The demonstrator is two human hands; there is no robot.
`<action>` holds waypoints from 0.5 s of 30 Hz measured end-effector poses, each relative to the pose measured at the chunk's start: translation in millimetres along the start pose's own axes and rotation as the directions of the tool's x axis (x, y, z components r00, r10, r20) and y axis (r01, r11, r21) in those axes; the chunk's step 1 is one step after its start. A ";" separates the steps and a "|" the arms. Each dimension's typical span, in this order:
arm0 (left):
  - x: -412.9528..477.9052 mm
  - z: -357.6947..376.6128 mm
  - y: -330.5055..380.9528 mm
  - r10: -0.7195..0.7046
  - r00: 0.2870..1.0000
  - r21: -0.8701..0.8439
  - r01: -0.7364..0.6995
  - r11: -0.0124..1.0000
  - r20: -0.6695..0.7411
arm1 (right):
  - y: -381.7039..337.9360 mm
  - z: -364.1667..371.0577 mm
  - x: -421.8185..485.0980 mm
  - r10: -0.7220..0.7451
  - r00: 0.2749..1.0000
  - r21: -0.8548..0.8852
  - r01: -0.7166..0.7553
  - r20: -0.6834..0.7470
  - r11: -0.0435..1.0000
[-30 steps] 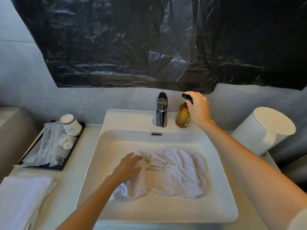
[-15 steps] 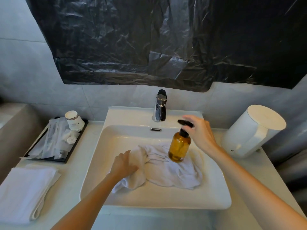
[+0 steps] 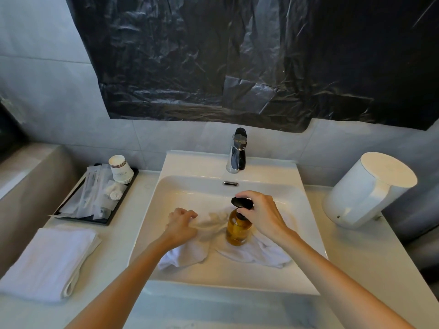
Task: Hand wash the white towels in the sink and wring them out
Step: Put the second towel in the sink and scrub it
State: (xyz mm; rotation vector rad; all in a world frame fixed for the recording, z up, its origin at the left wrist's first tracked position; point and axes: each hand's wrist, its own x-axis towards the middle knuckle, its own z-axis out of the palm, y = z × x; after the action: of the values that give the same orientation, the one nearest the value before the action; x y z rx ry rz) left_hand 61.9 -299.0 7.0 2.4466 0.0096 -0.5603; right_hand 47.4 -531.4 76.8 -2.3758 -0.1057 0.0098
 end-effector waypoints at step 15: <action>-21.8 4.6 58.2 0.112 0.986 -0.564 -0.024 0.826 0.121 | 4.5 12.4 10.5 0.253 0.937 0.321 -0.322 0.240 0.890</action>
State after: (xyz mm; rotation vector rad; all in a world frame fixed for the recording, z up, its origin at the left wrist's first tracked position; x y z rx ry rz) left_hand 48.3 -345.9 45.7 1.8169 0.0223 -0.6065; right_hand 57.7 -525.2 65.0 -1.9997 0.1502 0.3729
